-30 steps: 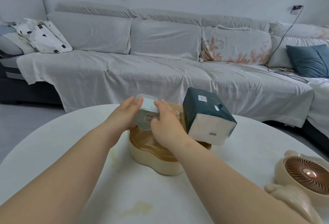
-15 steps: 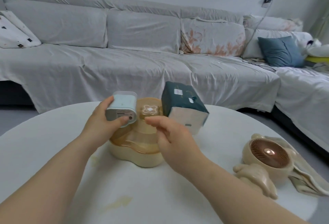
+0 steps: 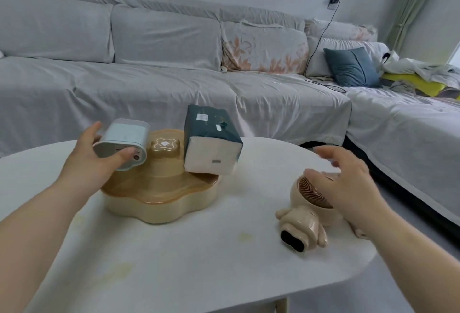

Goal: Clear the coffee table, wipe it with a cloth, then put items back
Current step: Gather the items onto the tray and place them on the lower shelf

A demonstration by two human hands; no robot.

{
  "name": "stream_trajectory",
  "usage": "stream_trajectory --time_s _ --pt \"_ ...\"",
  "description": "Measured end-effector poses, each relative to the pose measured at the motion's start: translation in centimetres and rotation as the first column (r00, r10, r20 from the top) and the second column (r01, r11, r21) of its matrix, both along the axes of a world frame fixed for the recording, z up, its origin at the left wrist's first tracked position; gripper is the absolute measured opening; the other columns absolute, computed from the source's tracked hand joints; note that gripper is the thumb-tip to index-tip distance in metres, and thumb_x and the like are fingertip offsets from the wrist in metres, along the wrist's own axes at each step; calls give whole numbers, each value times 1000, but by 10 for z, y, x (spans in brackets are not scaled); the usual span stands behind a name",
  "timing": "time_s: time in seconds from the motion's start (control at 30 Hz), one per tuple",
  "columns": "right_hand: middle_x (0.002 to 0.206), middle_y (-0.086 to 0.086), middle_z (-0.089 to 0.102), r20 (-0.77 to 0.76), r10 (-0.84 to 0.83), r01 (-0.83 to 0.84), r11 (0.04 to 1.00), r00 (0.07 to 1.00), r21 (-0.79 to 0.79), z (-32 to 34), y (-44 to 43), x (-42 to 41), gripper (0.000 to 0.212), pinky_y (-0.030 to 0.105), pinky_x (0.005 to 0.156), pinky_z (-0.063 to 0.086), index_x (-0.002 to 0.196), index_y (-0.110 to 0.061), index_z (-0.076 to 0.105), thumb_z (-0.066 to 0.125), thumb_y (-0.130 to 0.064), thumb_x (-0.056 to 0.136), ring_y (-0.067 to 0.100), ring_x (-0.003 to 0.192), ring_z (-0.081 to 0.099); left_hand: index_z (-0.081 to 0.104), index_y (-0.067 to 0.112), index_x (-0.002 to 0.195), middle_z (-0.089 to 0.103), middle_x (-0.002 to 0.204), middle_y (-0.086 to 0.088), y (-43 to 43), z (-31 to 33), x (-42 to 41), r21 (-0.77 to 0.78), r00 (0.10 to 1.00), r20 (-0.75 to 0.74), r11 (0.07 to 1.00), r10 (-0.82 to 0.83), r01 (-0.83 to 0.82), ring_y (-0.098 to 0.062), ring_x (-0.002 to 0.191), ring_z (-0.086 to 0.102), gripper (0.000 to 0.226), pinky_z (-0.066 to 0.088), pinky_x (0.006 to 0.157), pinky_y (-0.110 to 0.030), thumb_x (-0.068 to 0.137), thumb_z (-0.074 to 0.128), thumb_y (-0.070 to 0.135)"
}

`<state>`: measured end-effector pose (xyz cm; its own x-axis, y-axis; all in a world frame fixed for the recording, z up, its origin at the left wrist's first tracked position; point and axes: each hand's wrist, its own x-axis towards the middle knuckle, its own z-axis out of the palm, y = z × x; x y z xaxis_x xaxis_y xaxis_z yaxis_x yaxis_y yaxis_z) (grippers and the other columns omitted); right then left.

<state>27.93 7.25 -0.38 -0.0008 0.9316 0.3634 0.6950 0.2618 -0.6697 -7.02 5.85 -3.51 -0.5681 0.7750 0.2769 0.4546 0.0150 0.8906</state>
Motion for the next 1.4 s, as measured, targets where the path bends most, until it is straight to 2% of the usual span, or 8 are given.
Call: stream_trajectory --time_s 0.1,0.23,0.5,0.6,0.77,1.03,1.27,1.4 --pt "141 5 36 114 -136 160 958 984 -238 -3 12 27 67 40 102 29 131 -23 35 65 -42 74 26 131 27 22 22 139 35 145 -8 1 -2 -2 8 1000 16 1000 18 -18 -29 127 38 79 31 100 -36 74 68 25" --pt "136 10 44 -127 -43 -33 843 991 -537 -11 24 40 73 40 96 41 133 -17 32 68 -37 74 26 115 49 29 20 136 40 142 -9 7 -12 -8 -15 997 -27 998 67 -67 -31 125 41 78 34 99 -41 71 71 29" --pt "132 18 48 -484 -159 -86 890 861 -447 -31 40 20 61 38 94 46 130 -4 37 63 -27 81 31 111 55 33 28 130 42 140 -11 15 -22 -18 14 992 59 994 110 -111 -34 122 43 60 35 96 -42 77 60 40" --pt "102 17 65 -533 -204 -125 847 821 -516 -38 41 8 38 38 71 49 100 -3 61 57 -37 83 29 83 61 35 27 131 44 138 -9 9 -18 -13 32 996 30 995 90 -91 -30 120 44 59 33 90 -36 79 59 39" --pt "76 6 59 -514 -241 -121 810 823 -574 -32 56 -1 27 29 53 42 74 -15 58 51 -37 86 23 65 54 41 21 130 45 136 -10 -1 -8 0 55 998 15 997 61 -62 -29 118 45 50 32 86 -32 83 54 34" --pt "91 8 70 -447 -112 -260 679 888 -687 -24 72 -20 32 42 86 50 94 -17 62 56 -45 80 28 90 64 41 19 129 46 134 -9 -5 -4 0 52 992 124 998 37 -44 -17 102 43 46 30 85 -28 87 45 37" --pt "55 6 71 -483 -109 -272 710 869 -649 -18 65 -24 23 31 56 49 79 -12 60 54 -34 85 21 49 66 40 20 130 46 134 -3 -8 -11 -5 62 976 217 997 35 -50 -14 108 43 47 28 90 -25 87 45 38" --pt "52 6 71 -681 -20 -466 714 732 -522 17 48 -14 36 26 41 55 66 -10 67 48 -32 87 16 43 66 44 21 127 48 115 2 -7 -10 -2 75 972 236 997 5 -23 -12 101 44 42 29 84 -26 89 41 38"
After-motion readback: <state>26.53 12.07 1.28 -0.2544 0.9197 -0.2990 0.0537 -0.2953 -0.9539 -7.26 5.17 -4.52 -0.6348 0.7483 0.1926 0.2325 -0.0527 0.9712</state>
